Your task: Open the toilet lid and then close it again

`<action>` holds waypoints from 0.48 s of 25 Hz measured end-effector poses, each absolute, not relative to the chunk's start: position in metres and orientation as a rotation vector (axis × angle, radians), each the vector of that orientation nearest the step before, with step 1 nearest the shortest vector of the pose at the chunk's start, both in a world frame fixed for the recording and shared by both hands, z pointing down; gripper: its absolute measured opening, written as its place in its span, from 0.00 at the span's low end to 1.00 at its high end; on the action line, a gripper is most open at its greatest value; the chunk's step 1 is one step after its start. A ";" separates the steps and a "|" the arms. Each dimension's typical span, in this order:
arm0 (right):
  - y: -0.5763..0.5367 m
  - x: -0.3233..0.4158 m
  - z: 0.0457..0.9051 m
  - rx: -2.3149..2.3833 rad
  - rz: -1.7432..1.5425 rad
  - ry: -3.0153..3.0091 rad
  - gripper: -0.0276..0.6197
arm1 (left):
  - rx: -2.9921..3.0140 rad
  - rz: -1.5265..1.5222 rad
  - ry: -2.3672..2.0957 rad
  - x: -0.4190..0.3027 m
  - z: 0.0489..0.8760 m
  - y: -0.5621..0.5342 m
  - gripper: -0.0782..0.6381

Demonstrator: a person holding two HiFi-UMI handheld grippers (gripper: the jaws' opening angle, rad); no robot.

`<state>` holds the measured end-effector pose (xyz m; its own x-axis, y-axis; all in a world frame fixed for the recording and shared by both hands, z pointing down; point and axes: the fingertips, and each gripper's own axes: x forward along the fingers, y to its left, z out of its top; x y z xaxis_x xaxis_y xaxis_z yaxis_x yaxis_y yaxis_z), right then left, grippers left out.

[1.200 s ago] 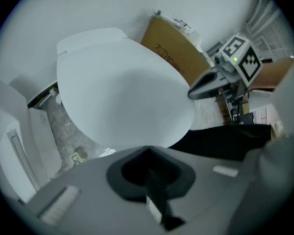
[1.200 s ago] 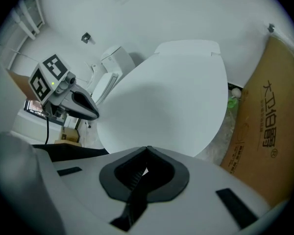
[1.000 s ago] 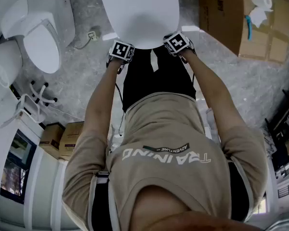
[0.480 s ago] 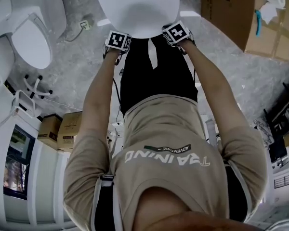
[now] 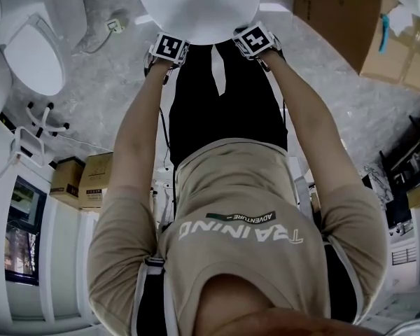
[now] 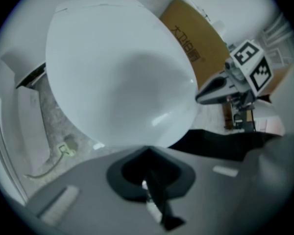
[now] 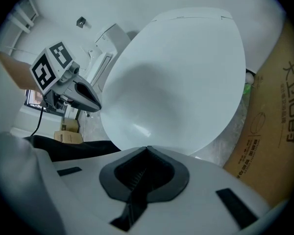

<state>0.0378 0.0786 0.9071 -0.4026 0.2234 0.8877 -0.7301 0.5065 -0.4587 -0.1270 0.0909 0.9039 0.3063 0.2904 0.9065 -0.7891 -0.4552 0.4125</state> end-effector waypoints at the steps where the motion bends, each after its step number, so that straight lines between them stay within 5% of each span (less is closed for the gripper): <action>1: 0.079 0.038 0.910 0.448 1.131 -1.675 0.06 | 1.572 1.355 -0.469 -0.127 0.906 0.092 0.11; 12: 0.079 0.036 0.923 0.479 1.161 -1.677 0.06 | 1.578 1.356 -0.474 -0.131 0.924 0.093 0.11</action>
<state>0.0356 0.0790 0.9228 -0.4223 0.2049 0.8830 -0.7541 0.4611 -0.4676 -0.1308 0.0926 0.9242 0.3049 0.2853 0.9087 -0.7895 -0.4579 0.4087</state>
